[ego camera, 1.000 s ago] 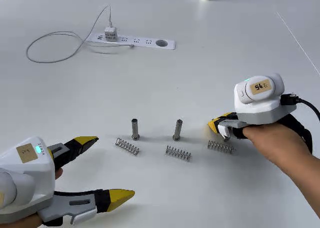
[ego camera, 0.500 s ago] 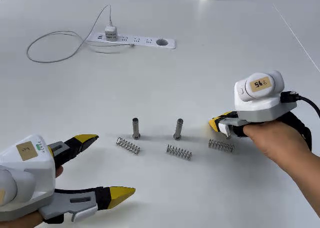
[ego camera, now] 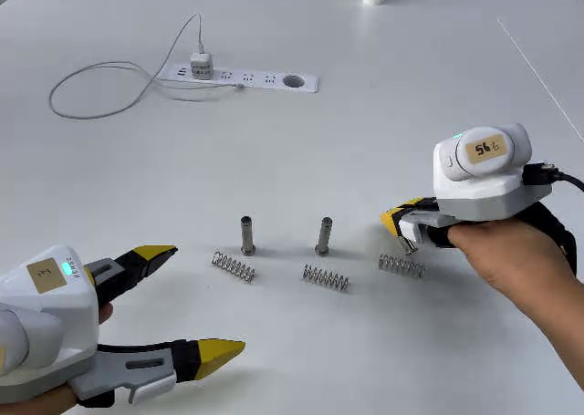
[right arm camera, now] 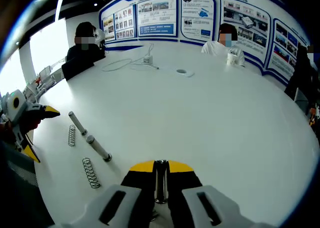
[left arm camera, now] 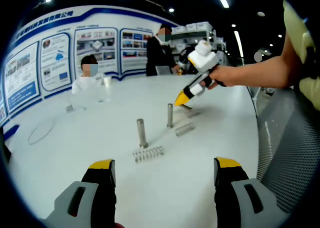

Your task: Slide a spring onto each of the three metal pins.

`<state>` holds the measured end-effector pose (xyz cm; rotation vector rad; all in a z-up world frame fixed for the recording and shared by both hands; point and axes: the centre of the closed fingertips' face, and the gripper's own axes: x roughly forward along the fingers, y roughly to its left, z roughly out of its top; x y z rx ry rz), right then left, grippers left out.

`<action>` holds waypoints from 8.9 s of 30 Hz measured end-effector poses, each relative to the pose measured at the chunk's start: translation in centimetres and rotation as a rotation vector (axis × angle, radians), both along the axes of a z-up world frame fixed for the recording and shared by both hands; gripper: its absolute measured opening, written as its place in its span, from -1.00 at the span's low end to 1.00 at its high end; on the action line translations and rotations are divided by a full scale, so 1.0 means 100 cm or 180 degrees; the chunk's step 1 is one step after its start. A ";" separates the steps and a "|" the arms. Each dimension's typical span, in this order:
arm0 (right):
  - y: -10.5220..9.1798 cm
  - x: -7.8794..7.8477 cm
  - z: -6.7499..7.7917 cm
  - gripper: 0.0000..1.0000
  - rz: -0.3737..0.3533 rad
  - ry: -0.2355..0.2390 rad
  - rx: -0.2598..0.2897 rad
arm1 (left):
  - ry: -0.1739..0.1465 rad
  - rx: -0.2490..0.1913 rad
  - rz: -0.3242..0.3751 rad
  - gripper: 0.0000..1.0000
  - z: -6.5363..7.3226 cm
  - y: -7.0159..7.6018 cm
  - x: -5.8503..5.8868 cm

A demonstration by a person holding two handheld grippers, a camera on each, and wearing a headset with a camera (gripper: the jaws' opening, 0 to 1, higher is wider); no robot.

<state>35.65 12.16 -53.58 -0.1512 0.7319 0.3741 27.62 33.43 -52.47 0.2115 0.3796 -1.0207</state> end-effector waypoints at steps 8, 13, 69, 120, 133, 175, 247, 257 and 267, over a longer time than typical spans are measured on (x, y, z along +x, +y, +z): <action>-0.005 0.000 0.009 -0.82 -0.0030 -0.0070 0.0036 | -0.0026 -0.0012 -0.0009 0.64 0.003 -0.001 -0.001; -0.004 -0.001 0.012 -0.82 -0.0027 -0.0101 0.0055 | -0.0038 -0.0014 -0.0011 0.64 0.005 -0.002 -0.001; 0.004 -0.039 0.022 -0.81 0.0176 -0.0026 -0.0040 | -0.0098 -0.0045 -0.0037 0.64 0.011 -0.004 -0.006; -0.006 -0.065 -0.017 -0.68 0.1405 0.0077 -0.0257 | -0.0129 -0.0011 -0.0039 0.64 0.015 -0.002 -0.003; -0.008 -0.069 -0.027 -0.73 0.1487 0.0209 -0.0275 | -0.0108 -0.0012 -0.0046 0.63 0.011 -0.002 -0.004; 0.036 -0.102 0.009 -0.78 0.1916 0.0163 -0.0289 | -0.0139 -0.0062 -0.0628 0.33 0.013 -0.047 -0.024; 0.101 -0.135 0.044 -0.77 0.2681 0.0197 -0.0237 | -0.0557 0.0040 -0.1517 -0.76 0.020 -0.102 -0.048; 0.109 -0.133 0.056 -0.77 0.2708 0.0072 -0.0229 | -0.0550 0.0048 -0.1522 -0.78 0.019 -0.104 -0.048; 0.120 -0.131 0.066 -0.77 0.2753 -0.0023 -0.0212 | -0.0537 0.0011 -0.1491 -0.78 0.021 -0.104 -0.048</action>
